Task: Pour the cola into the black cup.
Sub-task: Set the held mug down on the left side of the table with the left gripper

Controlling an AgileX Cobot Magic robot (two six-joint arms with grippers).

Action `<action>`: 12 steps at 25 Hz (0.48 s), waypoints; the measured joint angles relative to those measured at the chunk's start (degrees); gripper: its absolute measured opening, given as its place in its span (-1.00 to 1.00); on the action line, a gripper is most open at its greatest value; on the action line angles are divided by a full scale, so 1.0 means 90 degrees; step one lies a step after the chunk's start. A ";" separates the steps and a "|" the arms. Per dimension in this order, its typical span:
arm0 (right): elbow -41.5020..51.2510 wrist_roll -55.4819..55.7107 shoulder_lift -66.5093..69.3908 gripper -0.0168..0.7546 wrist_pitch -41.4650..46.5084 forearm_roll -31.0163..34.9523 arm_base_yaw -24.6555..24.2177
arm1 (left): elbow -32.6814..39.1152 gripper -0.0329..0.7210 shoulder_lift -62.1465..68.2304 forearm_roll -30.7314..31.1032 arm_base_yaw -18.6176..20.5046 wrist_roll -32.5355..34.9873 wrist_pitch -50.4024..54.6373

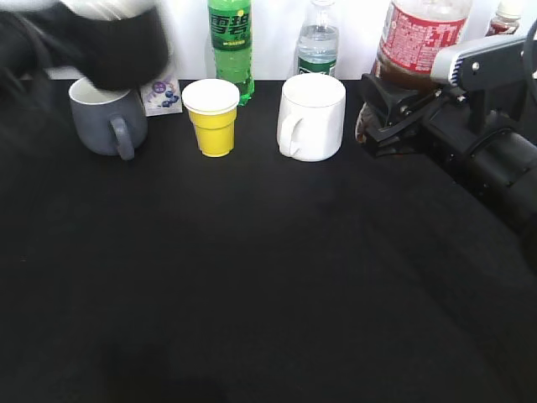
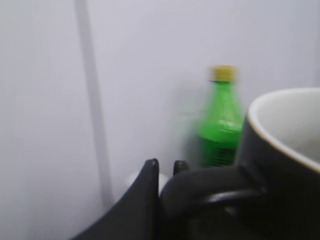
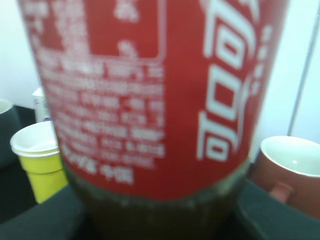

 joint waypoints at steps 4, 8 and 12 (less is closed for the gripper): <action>0.0000 0.0000 0.0000 -0.02 0.0000 0.0027 0.0000 | -0.1057 -0.77 0.0218 0.0034 0.1379 -0.0081 0.0543; 0.0000 0.0000 0.0000 -0.02 0.0006 0.0039 0.0000 | -0.1791 -0.77 0.1469 -0.0012 0.1995 -0.0262 0.0549; 0.0000 0.0000 0.0000 -0.02 0.0026 0.0039 0.0000 | -0.2326 -0.77 0.2748 0.0020 0.1994 -0.0262 0.0381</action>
